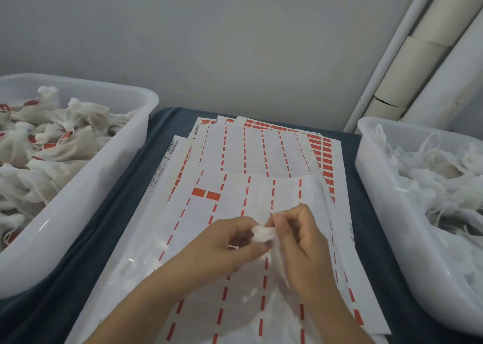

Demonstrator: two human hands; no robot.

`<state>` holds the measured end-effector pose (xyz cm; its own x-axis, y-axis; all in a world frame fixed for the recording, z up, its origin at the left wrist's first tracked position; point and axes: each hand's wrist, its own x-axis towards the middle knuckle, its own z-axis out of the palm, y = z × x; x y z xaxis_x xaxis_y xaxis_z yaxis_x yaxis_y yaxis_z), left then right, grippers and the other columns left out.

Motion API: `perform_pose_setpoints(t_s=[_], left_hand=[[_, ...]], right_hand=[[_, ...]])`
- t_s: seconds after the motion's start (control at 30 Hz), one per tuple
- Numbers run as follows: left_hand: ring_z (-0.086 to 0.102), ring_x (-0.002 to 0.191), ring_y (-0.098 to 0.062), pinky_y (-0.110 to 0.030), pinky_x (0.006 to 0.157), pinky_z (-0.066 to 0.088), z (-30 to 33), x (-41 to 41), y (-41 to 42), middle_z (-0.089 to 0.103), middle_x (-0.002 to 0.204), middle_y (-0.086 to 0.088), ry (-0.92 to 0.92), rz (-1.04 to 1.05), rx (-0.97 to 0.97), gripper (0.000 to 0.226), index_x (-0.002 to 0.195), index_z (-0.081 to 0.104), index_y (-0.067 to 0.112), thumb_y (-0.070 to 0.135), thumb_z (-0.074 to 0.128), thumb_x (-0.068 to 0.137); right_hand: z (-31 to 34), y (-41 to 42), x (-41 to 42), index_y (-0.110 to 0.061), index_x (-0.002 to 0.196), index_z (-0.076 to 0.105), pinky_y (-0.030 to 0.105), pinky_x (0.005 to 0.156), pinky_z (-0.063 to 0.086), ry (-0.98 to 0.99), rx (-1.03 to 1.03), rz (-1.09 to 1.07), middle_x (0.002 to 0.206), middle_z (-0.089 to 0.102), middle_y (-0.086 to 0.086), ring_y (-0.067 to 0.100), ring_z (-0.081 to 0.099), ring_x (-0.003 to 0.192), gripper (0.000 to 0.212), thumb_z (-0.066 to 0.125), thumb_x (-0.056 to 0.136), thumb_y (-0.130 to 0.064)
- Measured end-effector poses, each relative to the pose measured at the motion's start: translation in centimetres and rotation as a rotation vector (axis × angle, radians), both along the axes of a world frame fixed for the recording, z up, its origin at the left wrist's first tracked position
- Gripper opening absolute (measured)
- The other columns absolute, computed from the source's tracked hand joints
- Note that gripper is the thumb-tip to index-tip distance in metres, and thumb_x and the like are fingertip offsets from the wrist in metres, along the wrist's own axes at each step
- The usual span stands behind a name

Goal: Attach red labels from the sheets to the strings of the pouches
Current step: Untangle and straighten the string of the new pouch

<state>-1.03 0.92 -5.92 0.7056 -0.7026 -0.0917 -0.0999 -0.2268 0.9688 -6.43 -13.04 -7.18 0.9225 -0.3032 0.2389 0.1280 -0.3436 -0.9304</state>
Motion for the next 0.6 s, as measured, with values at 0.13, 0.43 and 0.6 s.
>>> perform_pose_setpoints(t_s=[0.13, 0.43, 0.6], left_hand=[[0.045, 0.055, 0.003, -0.012, 0.055, 0.038, -0.4, -0.4, -0.3, 0.054, 0.064, 0.016, -0.084, 0.012, -0.105, 0.024, 0.096, 0.063, 0.016, 0.035, 0.057, 0.084], [0.050, 0.058, 0.005, -0.009, 0.057, 0.040, -0.4, -0.7, -0.6, 0.058, 0.064, 0.018, -0.163, 0.075, -0.074, 0.028, 0.087, 0.063, 0.020, 0.045, 0.051, 0.079], [0.049, 0.048, 0.002, -0.009, 0.048, 0.039, -0.4, -0.3, -0.5, 0.061, 0.059, 0.016, -0.149, 0.197, -0.071, 0.020, 0.080, 0.063, 0.020, 0.039, 0.056, 0.080]], right_hand=[[0.6, -0.4, 0.3, -0.027, 0.086, 0.057, 0.002, 0.063, 0.044, 0.086, 0.121, -0.007, 0.082, 0.065, -0.023, -0.008, 0.061, 0.081, 0.020, 0.052, 0.073, -0.041], [1.2, -1.2, 0.4, -0.021, 0.080, 0.071, 0.008, 0.061, 0.048, 0.274, 0.265, 0.055, 0.077, 0.070, -0.009, 0.004, 0.064, 0.072, 0.033, 0.059, 0.063, -0.046], [1.6, -1.4, 0.1, -0.024, 0.094, 0.073, 0.011, 0.068, 0.050, 0.342, 0.269, 0.183, 0.092, 0.072, -0.011, 0.004, 0.065, 0.086, 0.040, 0.064, 0.063, -0.047]])
